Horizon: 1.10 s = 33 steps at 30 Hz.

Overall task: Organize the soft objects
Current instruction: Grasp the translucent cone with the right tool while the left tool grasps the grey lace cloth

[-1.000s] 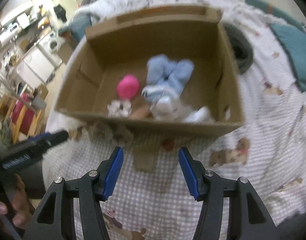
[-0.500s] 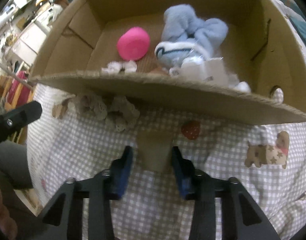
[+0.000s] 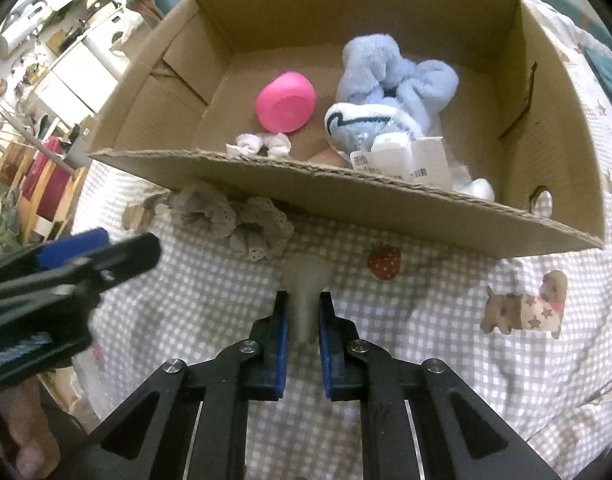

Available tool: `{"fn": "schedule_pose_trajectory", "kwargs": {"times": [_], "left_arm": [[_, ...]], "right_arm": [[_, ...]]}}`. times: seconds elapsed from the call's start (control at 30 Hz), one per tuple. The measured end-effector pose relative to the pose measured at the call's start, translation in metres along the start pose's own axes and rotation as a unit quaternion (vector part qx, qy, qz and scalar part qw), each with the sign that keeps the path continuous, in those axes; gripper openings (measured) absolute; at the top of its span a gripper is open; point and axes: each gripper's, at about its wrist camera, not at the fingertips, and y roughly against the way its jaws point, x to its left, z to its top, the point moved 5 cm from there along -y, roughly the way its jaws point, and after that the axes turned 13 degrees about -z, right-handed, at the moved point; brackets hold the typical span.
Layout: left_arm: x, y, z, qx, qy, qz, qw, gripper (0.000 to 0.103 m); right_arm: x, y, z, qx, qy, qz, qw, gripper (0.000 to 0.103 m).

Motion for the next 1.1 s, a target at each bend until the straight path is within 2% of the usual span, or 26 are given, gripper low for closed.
{"fn": "schedule_pose_trajectory", "kwargs": {"times": [0.27,0.4,0.47,0.57,0.7,0.77,0.8,0.83,0.93,1.1], "left_arm": [[-0.025,-0.029,-0.003,0.036,-0.045,-0.028,0.998,0.061],[-0.034,-0.046,0.006,0.04,-0.058,-0.031,0.9971,0.061],[-0.036,-0.056,0.011,0.038,-0.06,-0.025,0.9971,0.061],[-0.037,-0.068,0.016,0.042,-0.052,-0.042,0.9969,0.061],[-0.036,-0.074,0.022,0.038,-0.053,-0.043,0.997,0.06],[-0.033,-0.074,0.025,0.038,-0.044,-0.048,0.9972,0.04],[-0.033,-0.074,0.028,0.039,-0.041,-0.051,0.9971,0.024],[-0.032,-0.073,0.028,0.045,-0.04,-0.057,0.9966,0.018],[-0.028,-0.071,0.027,0.048,-0.038,-0.064,0.9961,0.012],[-0.02,-0.057,0.014,0.045,-0.022,-0.07,0.9962,0.01]], "right_arm": [[-0.029,0.032,-0.007,-0.018,-0.038,0.016,0.999,0.015],[-0.049,0.029,0.0,-0.011,-0.064,0.019,0.998,0.015],[-0.05,0.024,0.004,-0.007,-0.068,0.019,0.997,0.015],[-0.051,0.018,0.007,-0.004,-0.068,0.021,0.997,0.015],[-0.053,0.014,0.009,0.003,-0.07,0.023,0.997,0.015],[-0.051,0.013,0.009,0.004,-0.071,0.025,0.997,0.015],[-0.052,0.014,0.009,0.003,-0.071,0.027,0.997,0.015],[-0.052,0.015,0.009,0.003,-0.07,0.027,0.997,0.015],[-0.049,0.014,0.01,0.001,-0.063,0.023,0.998,0.015],[-0.049,0.013,0.009,0.001,-0.065,0.021,0.998,0.015]]}}
